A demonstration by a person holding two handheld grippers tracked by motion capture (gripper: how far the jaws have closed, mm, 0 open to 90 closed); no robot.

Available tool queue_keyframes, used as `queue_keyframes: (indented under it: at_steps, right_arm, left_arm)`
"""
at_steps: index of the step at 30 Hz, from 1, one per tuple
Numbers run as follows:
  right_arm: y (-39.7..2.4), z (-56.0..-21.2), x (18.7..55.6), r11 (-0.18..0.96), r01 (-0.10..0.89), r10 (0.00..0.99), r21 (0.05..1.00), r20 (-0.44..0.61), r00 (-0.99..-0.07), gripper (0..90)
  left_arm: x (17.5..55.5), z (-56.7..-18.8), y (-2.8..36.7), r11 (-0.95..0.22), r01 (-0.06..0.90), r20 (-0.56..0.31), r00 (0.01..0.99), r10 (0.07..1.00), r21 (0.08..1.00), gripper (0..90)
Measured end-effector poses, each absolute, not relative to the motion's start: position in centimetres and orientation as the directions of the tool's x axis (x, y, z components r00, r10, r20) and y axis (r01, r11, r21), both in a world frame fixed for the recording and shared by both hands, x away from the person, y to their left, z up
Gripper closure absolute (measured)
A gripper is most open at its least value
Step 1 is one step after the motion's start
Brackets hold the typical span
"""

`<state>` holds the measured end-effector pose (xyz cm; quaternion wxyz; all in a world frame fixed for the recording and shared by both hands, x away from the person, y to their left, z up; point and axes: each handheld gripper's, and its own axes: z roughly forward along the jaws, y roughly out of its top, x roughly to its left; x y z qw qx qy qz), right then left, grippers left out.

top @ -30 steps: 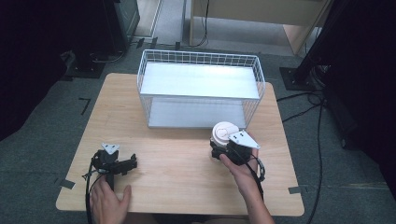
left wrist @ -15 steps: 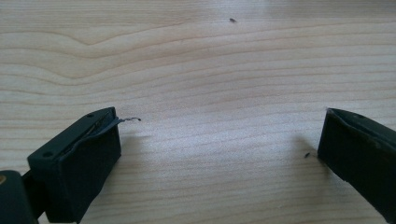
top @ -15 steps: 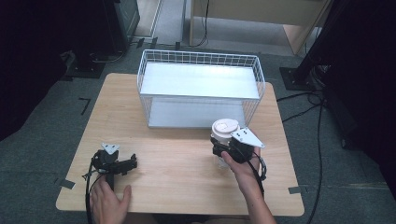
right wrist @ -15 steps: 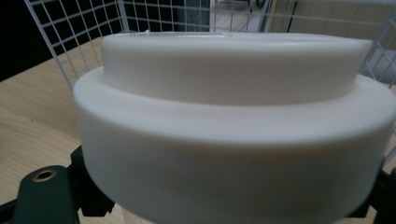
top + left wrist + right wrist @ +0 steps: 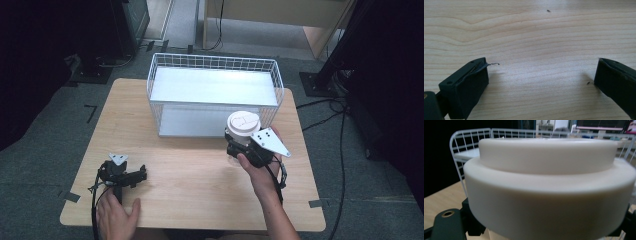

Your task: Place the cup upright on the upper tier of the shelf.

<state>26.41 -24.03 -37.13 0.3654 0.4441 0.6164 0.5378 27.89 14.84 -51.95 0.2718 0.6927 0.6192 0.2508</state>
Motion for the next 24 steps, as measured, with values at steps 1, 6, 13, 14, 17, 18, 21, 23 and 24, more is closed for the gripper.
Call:
queue_keyframes:
  at_steps: [1,6,13,14,17,18,21,23,24]
  right_arm:
    - [-24.0,-36.8,26.4,0.021,0.137,0.941,0.990,0.026,-0.338,15.6]
    - [-23.6,-34.6,26.8,0.003,0.055,0.946,0.999,0.015,-0.323,15.6]
    - [-23.3,-32.5,27.8,-0.003,0.011,0.954,1.000,0.006,-0.300,15.5]
    - [-23.3,-32.2,28.0,-0.005,0.003,0.955,1.000,0.006,-0.297,15.6]
    - [-23.1,-31.0,28.8,-0.005,-0.018,0.959,1.000,0.000,-0.285,15.6]
    - [-23.0,-30.8,29.1,0.000,-0.024,0.960,1.000,-0.007,-0.281,15.6]
    - [-22.8,-30.3,29.6,0.000,-0.023,0.962,1.000,-0.006,-0.274,15.5]
    - [-22.6,-29.6,30.4,-0.002,-0.028,0.965,1.000,-0.006,-0.261,15.6]
    - [-22.6,-29.4,30.7,-0.004,-0.028,0.966,1.000,-0.003,-0.259,15.6]
  left_arm:
    - [27.9,-51.9,14.8,-0.086,0.722,0.011,0.107,0.994,0.687,0.0]
    - [27.9,-51.9,14.8,-0.086,0.722,0.011,0.108,0.994,0.686,0.0]
    - [27.9,-51.9,14.8,-0.086,0.722,0.011,0.108,0.994,0.686,0.0]
    - [27.9,-51.9,14.8,-0.086,0.722,0.011,0.108,0.994,0.686,0.0]
    - [27.9,-51.9,14.8,-0.086,0.722,0.011,0.108,0.994,0.686,0.0]
    - [27.9,-51.9,14.8,-0.086,0.722,0.011,0.108,0.994,0.686,0.0]
    - [27.9,-51.9,14.8,-0.086,0.722,0.011,0.108,0.994,0.686,0.0]
    - [27.9,-51.9,14.8,-0.086,0.722,0.011,0.108,0.994,0.686,0.0]
    - [27.9,-51.9,14.8,-0.086,0.722,0.011,0.108,0.994,0.686,0.0]
